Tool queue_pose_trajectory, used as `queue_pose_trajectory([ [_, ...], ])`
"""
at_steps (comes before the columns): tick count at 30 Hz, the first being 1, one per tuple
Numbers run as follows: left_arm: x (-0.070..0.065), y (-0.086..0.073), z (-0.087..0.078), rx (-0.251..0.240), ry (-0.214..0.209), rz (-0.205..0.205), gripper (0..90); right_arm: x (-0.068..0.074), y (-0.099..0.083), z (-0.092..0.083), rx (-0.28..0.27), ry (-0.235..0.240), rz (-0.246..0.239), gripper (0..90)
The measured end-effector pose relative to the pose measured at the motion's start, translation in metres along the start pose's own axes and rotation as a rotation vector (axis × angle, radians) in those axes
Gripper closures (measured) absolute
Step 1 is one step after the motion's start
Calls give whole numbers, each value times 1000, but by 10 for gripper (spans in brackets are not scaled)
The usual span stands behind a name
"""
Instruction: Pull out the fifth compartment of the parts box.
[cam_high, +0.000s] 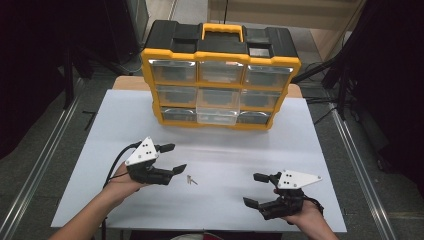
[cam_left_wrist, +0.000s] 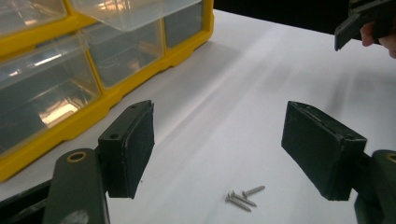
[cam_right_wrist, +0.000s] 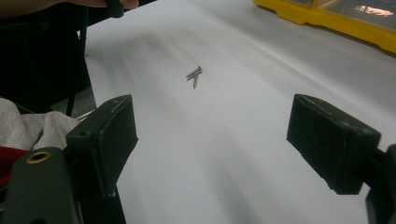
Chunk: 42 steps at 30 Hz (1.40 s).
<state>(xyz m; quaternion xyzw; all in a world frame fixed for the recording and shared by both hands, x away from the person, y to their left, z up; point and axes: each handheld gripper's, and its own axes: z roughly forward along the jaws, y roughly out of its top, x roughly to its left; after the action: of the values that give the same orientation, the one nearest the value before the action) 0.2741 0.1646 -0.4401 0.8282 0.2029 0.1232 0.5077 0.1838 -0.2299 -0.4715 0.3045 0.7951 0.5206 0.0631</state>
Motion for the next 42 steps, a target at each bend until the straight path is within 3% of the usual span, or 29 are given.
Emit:
queue_pose_trajectory([
  [7,1,-10,-6,23,4,8,256,0,0,0,0,2,3,167],
  [28,6,-31,-37,34,29,-22,256,-2,1,2,-32,-10,6,168],
  [36,8,-37,-40,50,41,-7,256,-3,3,5,-42,0,13,165],
  [42,9,-40,-42,63,43,-21,256,-3,5,9,-34,13,10,165],
])
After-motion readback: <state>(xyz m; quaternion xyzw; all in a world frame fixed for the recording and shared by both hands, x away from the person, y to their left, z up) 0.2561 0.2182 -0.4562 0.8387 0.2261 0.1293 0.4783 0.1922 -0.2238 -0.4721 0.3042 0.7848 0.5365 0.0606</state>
